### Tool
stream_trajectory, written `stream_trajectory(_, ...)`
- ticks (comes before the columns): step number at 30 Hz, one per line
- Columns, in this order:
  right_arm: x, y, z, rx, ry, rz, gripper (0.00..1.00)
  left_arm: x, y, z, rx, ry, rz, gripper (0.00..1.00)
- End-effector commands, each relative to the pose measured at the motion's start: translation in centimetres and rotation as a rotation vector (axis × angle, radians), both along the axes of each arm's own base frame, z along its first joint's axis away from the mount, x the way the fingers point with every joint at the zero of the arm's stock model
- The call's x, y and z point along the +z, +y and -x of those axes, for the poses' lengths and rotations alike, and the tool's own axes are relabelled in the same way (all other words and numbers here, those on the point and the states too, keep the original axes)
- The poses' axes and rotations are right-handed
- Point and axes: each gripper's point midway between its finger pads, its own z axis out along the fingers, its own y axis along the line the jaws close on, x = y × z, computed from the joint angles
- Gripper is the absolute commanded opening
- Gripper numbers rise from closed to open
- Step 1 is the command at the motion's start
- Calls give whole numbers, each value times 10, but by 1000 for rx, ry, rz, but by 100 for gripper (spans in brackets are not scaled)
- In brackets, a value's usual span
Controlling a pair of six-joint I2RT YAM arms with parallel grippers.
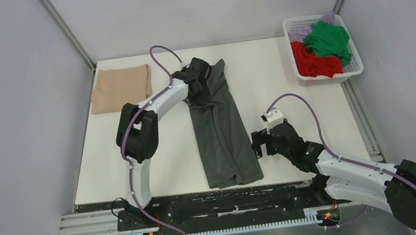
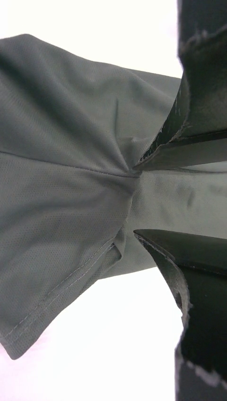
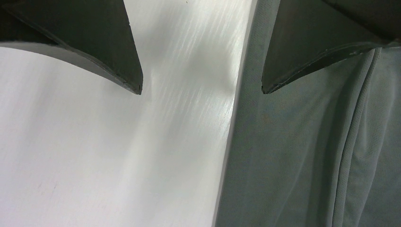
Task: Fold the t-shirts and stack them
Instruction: Rotate the tshirt 80 degrees
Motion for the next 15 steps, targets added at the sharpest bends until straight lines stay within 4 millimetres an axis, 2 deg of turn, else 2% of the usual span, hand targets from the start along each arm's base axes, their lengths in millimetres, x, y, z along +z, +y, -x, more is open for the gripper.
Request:
stream_trajectory(1,6,4,-5,12,-30,-13,98,27,-15,-7,11,-76,91,55)
stream_trajectory(7,9,6,-7,21,-35,-15,98,24,-22,-23,-6,-97,80,57)
stream_trajectory(12,22,10,-16,14,-76,-33,98,40,-22,-49,-34,-161,53,65)
stream_trajectory(13,30,13,-22,5,-93,-50,98,44,-21,-51,-30,-174,52,70)
stream_trajectory(15,52,23,-37,0,-142,-89,98,51,-20,-54,-27,-195,60,97)
